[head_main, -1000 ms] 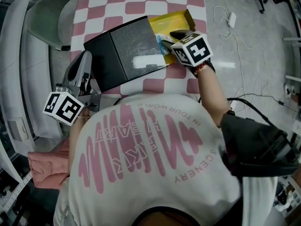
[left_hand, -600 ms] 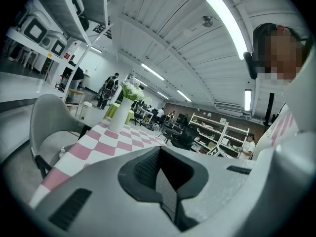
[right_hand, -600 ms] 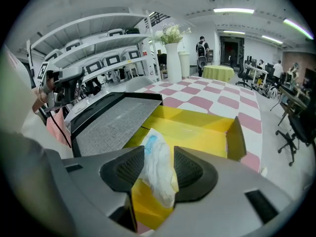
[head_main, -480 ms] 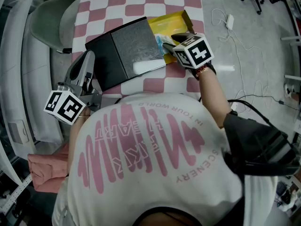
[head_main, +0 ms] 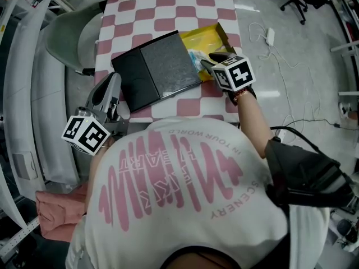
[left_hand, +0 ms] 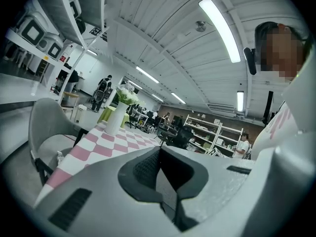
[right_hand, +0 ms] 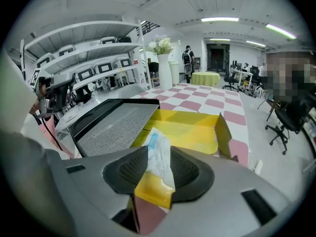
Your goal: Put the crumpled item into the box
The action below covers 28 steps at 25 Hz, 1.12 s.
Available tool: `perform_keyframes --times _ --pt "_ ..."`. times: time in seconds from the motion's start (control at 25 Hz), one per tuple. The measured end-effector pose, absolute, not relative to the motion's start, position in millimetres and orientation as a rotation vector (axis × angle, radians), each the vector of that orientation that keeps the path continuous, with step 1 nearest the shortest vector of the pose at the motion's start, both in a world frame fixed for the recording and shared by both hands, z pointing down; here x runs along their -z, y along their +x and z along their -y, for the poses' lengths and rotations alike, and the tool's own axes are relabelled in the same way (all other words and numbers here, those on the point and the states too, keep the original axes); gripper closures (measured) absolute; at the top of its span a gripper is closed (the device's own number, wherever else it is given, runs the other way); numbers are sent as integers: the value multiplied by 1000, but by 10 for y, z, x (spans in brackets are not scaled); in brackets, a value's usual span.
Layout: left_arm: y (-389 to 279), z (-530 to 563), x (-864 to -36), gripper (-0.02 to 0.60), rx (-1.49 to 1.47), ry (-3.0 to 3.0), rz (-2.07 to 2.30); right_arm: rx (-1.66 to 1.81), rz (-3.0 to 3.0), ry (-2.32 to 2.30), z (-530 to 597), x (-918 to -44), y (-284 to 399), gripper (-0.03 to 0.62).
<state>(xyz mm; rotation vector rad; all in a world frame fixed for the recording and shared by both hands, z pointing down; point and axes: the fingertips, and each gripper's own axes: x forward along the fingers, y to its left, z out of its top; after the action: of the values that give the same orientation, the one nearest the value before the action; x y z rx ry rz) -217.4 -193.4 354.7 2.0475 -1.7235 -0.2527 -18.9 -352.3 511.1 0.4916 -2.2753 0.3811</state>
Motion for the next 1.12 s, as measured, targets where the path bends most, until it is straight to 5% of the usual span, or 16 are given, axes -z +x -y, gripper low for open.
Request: perform_keyframes --times 0.4,1.12 --pt "-2283 1740 -3521 574 278 2087 1663 -462 2297 735 3439 -4876 -41 574" --pt "-2408 988 -3349 574 270 2240 1455 -469 2783 1030 2266 -3552 -250 588"
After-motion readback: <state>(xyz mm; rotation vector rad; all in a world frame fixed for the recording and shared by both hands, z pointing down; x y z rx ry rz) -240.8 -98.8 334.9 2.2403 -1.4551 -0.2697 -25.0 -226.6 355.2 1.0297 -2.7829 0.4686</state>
